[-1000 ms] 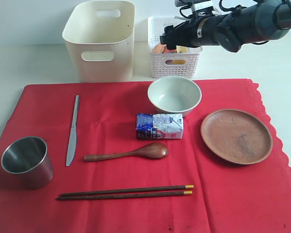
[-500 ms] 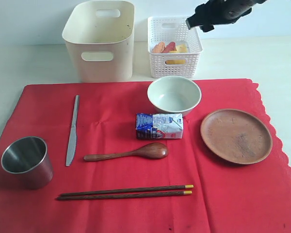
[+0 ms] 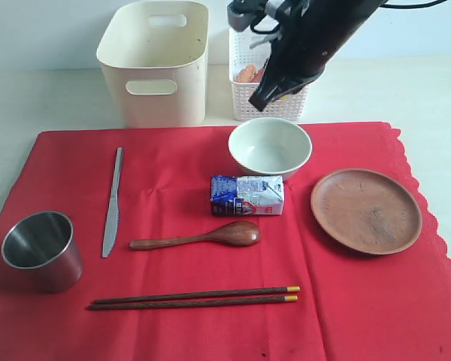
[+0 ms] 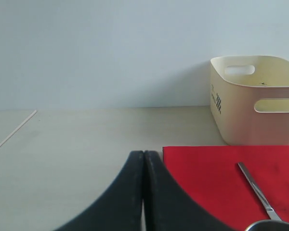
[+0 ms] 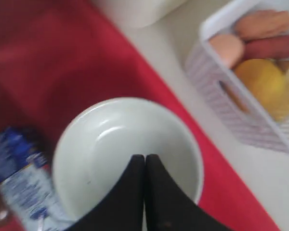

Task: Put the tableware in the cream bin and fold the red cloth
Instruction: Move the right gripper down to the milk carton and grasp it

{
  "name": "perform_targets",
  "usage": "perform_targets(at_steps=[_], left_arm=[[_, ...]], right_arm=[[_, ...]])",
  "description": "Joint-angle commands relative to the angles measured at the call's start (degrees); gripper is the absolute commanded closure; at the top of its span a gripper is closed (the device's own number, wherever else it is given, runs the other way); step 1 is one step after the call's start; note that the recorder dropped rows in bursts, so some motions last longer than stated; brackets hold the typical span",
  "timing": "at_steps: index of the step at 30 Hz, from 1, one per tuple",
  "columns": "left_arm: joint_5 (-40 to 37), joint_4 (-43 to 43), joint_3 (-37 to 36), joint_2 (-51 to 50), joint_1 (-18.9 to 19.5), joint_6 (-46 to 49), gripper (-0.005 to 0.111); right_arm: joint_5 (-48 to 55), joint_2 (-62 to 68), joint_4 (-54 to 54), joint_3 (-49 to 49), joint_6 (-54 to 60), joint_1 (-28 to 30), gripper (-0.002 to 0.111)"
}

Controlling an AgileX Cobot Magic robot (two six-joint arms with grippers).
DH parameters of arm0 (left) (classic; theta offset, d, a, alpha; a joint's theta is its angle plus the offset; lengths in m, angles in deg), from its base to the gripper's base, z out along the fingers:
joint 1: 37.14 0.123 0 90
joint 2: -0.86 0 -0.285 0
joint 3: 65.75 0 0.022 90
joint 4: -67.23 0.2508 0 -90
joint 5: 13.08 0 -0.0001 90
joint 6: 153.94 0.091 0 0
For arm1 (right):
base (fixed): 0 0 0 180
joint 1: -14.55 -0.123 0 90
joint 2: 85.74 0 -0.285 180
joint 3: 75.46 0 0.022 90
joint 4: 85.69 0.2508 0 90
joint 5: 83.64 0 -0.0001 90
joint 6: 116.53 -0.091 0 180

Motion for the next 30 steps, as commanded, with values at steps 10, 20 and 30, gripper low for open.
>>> perform_targets(at_steps=[10,20,30], left_arm=[[0.15,0.14,-0.03,0.32,0.13,0.0,0.107],[0.15,0.14,-0.03,0.32,0.13,0.0,0.107],[0.15,0.14,-0.03,0.32,0.13,0.0,0.107]], right_arm=[[5.92,0.34,6.09,-0.1,15.33,-6.05,0.084],[4.88,7.21,6.18,-0.1,26.6,-7.19,0.04],[6.87,7.33,9.97,-0.1,29.17,-8.22,0.033]])
